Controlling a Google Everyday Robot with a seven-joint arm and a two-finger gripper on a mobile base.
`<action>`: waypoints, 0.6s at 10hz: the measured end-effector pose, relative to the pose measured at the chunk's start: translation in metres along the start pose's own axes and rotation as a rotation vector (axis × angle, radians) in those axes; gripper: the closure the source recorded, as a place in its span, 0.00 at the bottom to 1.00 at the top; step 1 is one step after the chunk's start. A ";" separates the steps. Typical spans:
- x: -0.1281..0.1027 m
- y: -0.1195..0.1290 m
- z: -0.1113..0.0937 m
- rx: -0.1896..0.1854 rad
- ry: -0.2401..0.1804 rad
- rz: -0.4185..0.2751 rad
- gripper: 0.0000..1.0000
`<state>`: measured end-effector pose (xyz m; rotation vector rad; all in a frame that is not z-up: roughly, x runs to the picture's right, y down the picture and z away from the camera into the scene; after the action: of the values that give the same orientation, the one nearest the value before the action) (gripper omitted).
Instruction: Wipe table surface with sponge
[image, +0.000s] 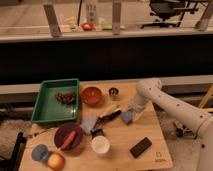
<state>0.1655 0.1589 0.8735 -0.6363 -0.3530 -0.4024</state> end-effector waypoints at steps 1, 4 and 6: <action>-0.008 0.011 0.001 -0.015 0.001 -0.013 1.00; 0.008 0.038 0.000 -0.046 0.017 0.021 1.00; 0.036 0.055 -0.002 -0.063 0.049 0.075 1.00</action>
<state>0.2230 0.1885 0.8601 -0.6984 -0.2702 -0.3578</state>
